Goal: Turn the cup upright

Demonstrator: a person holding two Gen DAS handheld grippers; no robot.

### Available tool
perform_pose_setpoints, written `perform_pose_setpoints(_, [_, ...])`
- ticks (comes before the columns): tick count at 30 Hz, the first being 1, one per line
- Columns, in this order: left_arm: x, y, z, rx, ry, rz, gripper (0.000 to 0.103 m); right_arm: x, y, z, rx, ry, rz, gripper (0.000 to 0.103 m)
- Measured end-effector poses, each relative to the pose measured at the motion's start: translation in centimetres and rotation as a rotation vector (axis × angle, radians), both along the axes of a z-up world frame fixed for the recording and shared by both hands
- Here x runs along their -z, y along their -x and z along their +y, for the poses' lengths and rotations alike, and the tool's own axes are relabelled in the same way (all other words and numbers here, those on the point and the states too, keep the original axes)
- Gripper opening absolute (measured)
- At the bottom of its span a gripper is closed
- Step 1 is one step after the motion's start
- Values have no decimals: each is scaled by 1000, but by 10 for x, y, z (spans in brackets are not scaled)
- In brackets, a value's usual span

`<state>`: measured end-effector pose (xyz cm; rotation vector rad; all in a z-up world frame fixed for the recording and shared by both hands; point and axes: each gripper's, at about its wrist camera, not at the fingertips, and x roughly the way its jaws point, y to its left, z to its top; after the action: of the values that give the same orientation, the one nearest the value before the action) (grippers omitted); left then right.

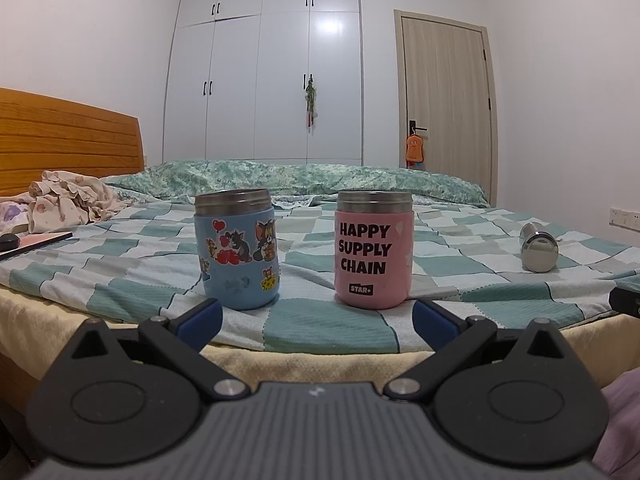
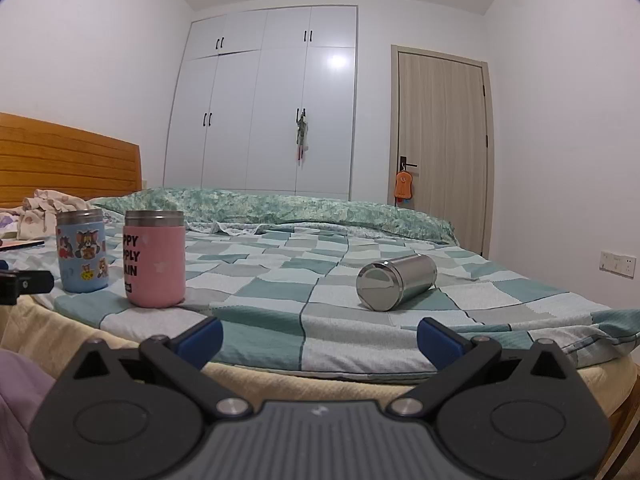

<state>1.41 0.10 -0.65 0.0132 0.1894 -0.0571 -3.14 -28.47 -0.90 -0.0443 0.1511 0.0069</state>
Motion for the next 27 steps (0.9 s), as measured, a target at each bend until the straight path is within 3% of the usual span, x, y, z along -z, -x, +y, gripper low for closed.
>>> perform_pose_setpoints(27, [-2,1,-1,-2,-3,-3,103,0,1,0,0,-1,-3,103])
